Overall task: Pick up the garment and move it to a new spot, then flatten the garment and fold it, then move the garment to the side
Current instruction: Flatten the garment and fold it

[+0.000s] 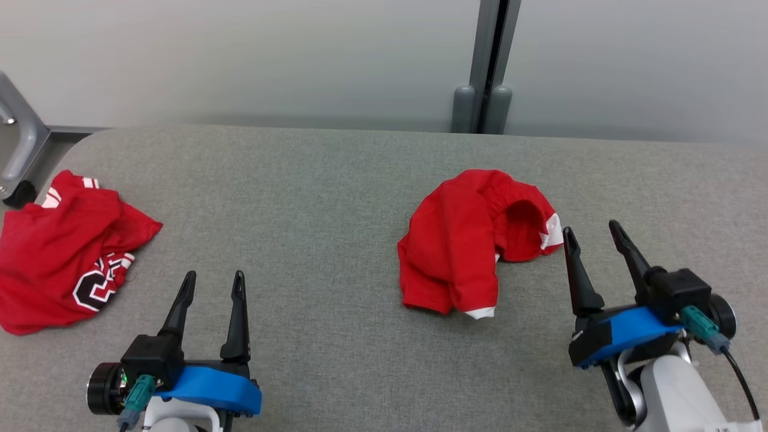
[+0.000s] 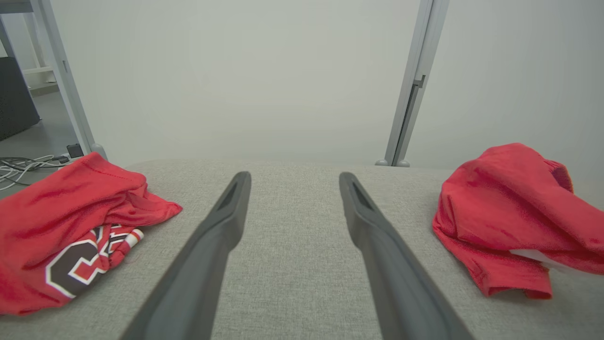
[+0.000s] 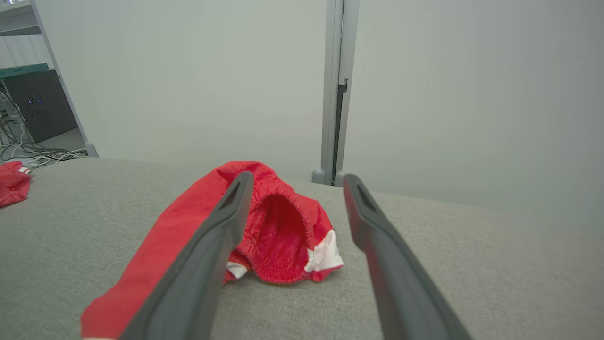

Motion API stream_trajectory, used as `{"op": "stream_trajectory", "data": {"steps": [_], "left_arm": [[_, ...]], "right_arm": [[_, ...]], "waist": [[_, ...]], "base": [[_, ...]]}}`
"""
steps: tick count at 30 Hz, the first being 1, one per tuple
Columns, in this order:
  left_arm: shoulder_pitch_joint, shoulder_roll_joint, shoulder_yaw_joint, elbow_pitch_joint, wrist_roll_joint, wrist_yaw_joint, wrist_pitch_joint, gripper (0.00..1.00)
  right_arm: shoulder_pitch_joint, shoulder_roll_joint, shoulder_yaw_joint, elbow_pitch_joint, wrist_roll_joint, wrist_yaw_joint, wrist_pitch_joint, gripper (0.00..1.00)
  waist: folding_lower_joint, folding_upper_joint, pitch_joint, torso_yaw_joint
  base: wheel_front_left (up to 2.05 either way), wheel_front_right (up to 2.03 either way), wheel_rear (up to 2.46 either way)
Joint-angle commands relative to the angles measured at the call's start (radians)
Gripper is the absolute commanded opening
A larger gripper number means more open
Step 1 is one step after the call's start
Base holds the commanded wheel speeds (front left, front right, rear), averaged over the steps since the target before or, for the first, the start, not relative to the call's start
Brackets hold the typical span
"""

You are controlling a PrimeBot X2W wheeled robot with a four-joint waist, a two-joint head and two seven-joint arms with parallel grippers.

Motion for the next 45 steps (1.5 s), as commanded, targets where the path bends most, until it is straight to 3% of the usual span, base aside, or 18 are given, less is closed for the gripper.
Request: {"op": "stream_trajectory", "data": {"steps": [1,12,28,29,30,32,40,45], "left_arm": [[-0.023,-0.002,-0.004,-0.006,-0.004,-0.006,-0.005,1.0],[-0.094,-0.019,-0.04,-0.021,-0.023,-0.013,-0.005,1.0],[-0.161,-0.027,-0.073,-0.012,-0.048,-0.017,-0.005,1.0],[-0.161,-0.027,-0.073,-0.011,-0.049,-0.017,-0.005,1.0],[-0.162,-0.027,-0.073,-0.01,-0.049,-0.017,-0.005,1.0],[-0.164,-0.027,-0.074,-0.009,-0.05,-0.017,-0.005,1.0],[-0.131,-0.027,-0.064,-0.005,-0.045,-0.013,-0.005,1.0],[-0.105,-0.027,-0.055,-0.003,-0.052,-0.014,-0.005,1.0]], "right_arm": [[-0.053,-0.005,-0.004,0.027,-0.021,0.0,0.006,1.0],[-0.255,-0.063,-0.059,0.29,-0.12,0.0,0.033,1.0],[-0.425,-0.133,-0.132,0.645,-0.231,0.0,0.011,1.0],[-0.431,-0.133,-0.136,0.663,-0.236,0.0,0.012,0.97],[-0.439,-0.135,-0.141,0.681,-0.241,0.0,0.012,0.56],[-0.45,-0.138,-0.155,0.713,-0.247,0.0,0.017,0.0],[-0.437,-0.155,-0.223,0.706,-0.228,0.0,-0.014,0.0],[-0.375,-0.198,-0.245,0.599,-0.185,0.0,-0.015,0.0]], "waist": [[-0.0001,0.0,0.029,0.024],[-0.0001,0.0,0.131,0.102],[-0.0001,0.0,0.215,0.174],[-0.0001,0.0,0.216,0.175],[-0.0001,0.0,0.217,0.176],[-0.0001,0.0,0.218,0.176],[-0.0001,0.0,0.174,0.126],[-0.0001,0.0,0.118,0.072]], "base": [[0.0,0.0,0.0],[0.0,0.0,0.0],[0.0,0.0,0.0],[0.0,0.0,0.0],[0.0,0.0,0.0],[0.0,0.0,0.0],[0.0,0.0,0.0],[0.0,0.0,0.0]]}}
